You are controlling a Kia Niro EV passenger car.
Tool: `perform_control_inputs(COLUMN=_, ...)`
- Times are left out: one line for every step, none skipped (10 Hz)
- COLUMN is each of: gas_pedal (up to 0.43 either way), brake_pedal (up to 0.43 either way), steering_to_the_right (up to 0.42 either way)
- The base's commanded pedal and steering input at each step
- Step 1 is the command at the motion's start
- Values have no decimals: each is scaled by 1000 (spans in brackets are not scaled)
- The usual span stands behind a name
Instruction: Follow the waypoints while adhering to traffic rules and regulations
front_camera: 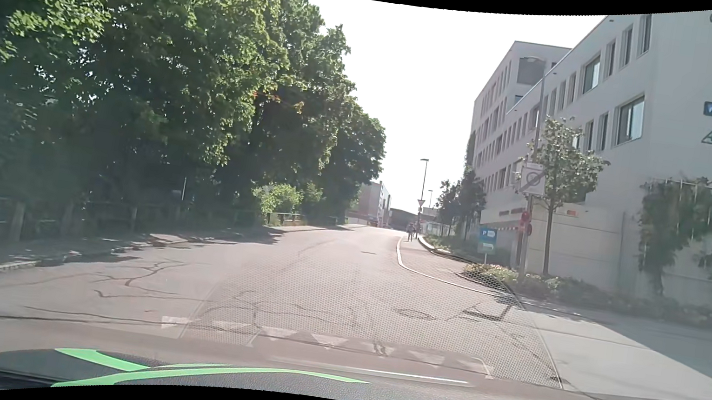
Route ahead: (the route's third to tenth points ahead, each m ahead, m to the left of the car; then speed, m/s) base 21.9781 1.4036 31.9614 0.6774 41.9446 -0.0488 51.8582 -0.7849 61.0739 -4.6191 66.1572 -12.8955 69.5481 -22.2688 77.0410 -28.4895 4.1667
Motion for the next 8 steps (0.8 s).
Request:
perform_control_inputs(gas_pedal=0, brake_pedal=183, steering_to_the_right=11)
perform_control_inputs(gas_pedal=0, brake_pedal=183, steering_to_the_right=11)
perform_control_inputs(gas_pedal=0, brake_pedal=159, steering_to_the_right=10)
perform_control_inputs(gas_pedal=0, brake_pedal=0, steering_to_the_right=9)
perform_control_inputs(gas_pedal=0, brake_pedal=0, steering_to_the_right=8)
perform_control_inputs(gas_pedal=0, brake_pedal=0, steering_to_the_right=8)
perform_control_inputs(gas_pedal=0, brake_pedal=0, steering_to_the_right=8)
perform_control_inputs(gas_pedal=0, brake_pedal=0, steering_to_the_right=8)
